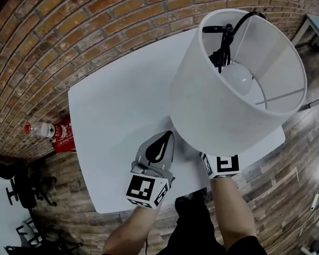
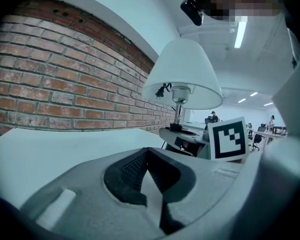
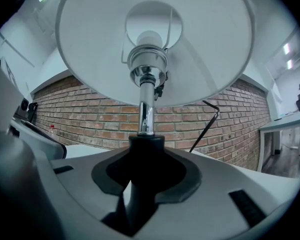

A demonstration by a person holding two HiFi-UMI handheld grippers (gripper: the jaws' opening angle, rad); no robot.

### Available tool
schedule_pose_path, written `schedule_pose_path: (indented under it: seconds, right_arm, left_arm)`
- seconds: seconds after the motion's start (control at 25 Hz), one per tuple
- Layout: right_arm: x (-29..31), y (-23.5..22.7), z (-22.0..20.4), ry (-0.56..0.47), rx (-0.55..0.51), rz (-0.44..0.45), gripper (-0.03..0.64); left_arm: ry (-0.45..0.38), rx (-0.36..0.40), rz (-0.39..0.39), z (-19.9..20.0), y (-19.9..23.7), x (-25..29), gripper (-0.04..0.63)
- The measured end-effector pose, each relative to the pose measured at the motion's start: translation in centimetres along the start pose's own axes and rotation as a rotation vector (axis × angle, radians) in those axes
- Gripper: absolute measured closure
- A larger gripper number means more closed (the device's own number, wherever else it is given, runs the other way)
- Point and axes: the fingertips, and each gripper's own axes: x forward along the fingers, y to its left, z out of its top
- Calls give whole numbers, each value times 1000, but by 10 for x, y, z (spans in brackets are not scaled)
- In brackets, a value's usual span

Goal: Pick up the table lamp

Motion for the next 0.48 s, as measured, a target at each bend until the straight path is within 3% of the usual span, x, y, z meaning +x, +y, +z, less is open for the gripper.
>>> schedule_pose_path:
  seconds: [0.48]
  right_arm:
    - [-4,-1,-1,98,55,19,491]
  left_arm:
    - [-14,18,25,29,5,-11,592]
